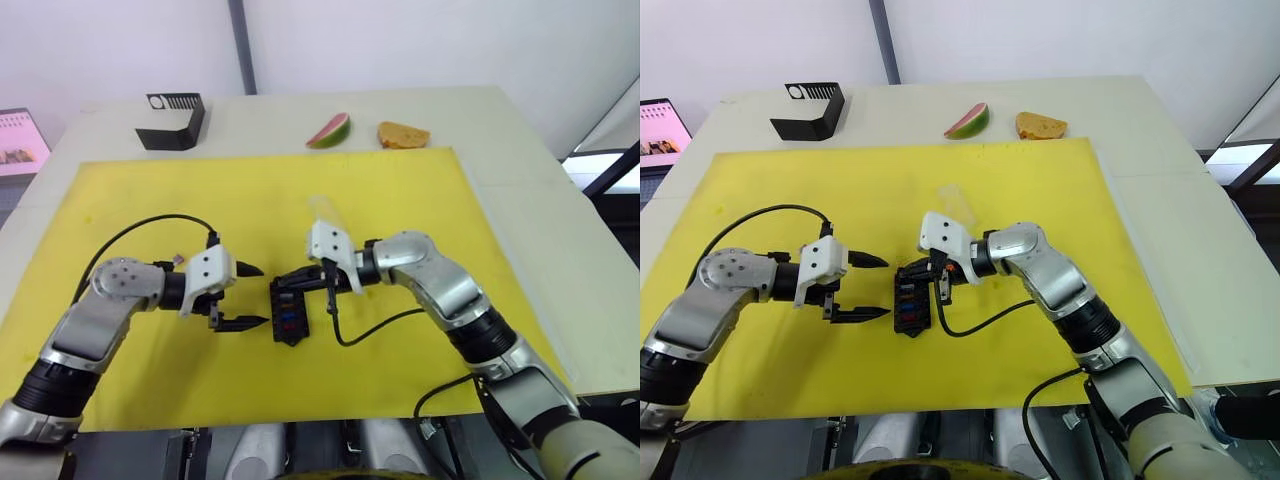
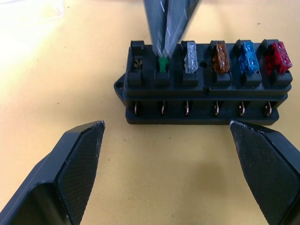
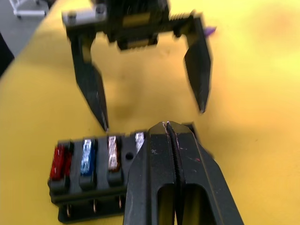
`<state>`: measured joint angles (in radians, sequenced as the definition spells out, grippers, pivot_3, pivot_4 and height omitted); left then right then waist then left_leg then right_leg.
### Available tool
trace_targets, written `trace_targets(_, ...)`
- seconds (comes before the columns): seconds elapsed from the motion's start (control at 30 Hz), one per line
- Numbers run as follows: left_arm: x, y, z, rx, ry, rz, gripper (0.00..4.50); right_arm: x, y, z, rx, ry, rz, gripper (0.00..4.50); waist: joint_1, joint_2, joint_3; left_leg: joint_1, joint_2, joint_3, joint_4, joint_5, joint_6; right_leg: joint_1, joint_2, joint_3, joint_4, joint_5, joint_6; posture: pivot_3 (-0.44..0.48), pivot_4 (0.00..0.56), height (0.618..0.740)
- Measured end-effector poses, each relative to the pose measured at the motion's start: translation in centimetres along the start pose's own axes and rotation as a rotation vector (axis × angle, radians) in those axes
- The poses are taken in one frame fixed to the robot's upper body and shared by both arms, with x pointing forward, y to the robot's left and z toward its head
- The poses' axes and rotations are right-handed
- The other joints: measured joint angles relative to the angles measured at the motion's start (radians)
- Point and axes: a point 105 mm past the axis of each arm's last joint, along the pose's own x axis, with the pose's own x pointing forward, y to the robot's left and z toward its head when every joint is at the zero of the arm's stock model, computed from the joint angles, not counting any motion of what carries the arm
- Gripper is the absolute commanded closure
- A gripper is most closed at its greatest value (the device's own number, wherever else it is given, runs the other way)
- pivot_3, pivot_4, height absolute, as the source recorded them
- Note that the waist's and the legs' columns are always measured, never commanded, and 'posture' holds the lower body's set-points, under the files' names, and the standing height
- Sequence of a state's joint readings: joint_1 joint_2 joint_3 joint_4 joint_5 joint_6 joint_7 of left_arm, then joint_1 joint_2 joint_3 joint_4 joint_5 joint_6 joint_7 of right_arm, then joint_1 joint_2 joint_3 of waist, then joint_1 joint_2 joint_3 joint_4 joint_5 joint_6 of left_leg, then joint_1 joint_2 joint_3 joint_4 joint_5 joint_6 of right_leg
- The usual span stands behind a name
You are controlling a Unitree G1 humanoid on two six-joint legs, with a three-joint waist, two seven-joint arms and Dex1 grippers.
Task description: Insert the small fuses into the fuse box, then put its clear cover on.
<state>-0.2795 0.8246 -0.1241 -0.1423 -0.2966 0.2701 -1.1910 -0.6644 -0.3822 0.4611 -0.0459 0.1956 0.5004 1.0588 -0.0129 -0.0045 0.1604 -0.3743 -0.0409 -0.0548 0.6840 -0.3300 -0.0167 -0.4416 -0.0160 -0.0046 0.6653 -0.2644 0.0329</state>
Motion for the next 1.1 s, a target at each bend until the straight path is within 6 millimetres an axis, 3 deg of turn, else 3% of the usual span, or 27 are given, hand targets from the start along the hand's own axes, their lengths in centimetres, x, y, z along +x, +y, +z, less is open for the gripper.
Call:
trace_targets(0.37, 0.2, 0.3, 0.3, 0.005, -0.011, 0.017, 0.0, 0.1, -0.1, -0.2, -0.028, 0.045, -0.027, 4.46, 0.0, 0.0, -0.001, 0.002, 0.0, 0.0, 0.0, 0.0, 0.0, 0.002, 0.0, 0.0, 0.0, 0.0, 0.0, 0.0, 0.15, 0.74)
trace_targets(0.47, 0.1, 0.4, 0.3, 0.002, -0.018, 0.029, 0.0, -0.1, 0.0, 0.2, 0.076, -0.023, -0.037, 4.46, 0.0, 0.0, -0.001, 0.001, 0.0, 0.0, 0.0, 0.0, 0.0, 0.002, 0.0, 0.0, 0.0, 0.0, 0.0, 0.0, 0.15, 0.74)
trace_targets(0.6, -1.3, 1.1, 1.1, -0.093, -0.124, 0.171, 0.0, -3.1, -1.3, 3.1, 0.157, -0.186, -0.139, 4.46, 0.001, 0.0, -0.001, -0.001, 0.0, 0.0, 0.0, 0.0, 0.0, 0.0, 0.0, 0.0, 0.0, 0.0, 0.0, 0.0, 0.15, 0.74)
trace_targets(0.7, -3.7, 0.9, 0.4, -0.27, -0.204, 0.326, 0.0, -8.2, -2.4, 3.1, 0.188, -0.199, -0.286, 3.64, 0.002, 0.0, -0.001, 0.0, 0.0, 0.0, 0.0, -0.001, 0.001, 0.001, 0.0, 0.0, -0.001, 0.0, 0.0, 0.0, 0.15, 0.74)
trace_targets(0.8, -6.5, 0.4, -1.3, -0.48, -0.257, 0.475, 0.0, -12.0, -2.9, 0.5, 0.253, -0.132, -0.431, 2.18, 0.004, 0.0, -0.001, 0.001, 0.0, 0.0, 0.0, -0.001, 0.001, 0.002, 0.0, 0.0, -0.002, 0.0, 0.0, 0.0, 0.15, 0.74)
trace_targets(0.93, -10.0, -1.7, -4.5, -0.714, -0.278, 0.63, 0.0, -16.5, -3.2, -2.1, 0.268, -0.035, -0.58, 0.16, -0.002, 0.0, -0.001, 0.001, 0.0, 0.0, 0.0, -0.001, 0.001, 0.002, 0.0, 0.0, -0.001, 0.0, 0.0, 0.0, 0.15, 0.74)
trace_targets(1.1, -15.6, -4.8, -8.3, -1.0, -0.34, 0.83, 0.0, -20.6, -3.7, -4.4, 0.282, 0.034, -0.72, 0.07, 0.003, -0.001, -0.001, 0.002, 0.0, 0.0, 0.0, 0.0, 0.001, 0.004, 0.0, 0.0, -0.002, 0.0, 0.0, 0.0, 0.15, 0.74)
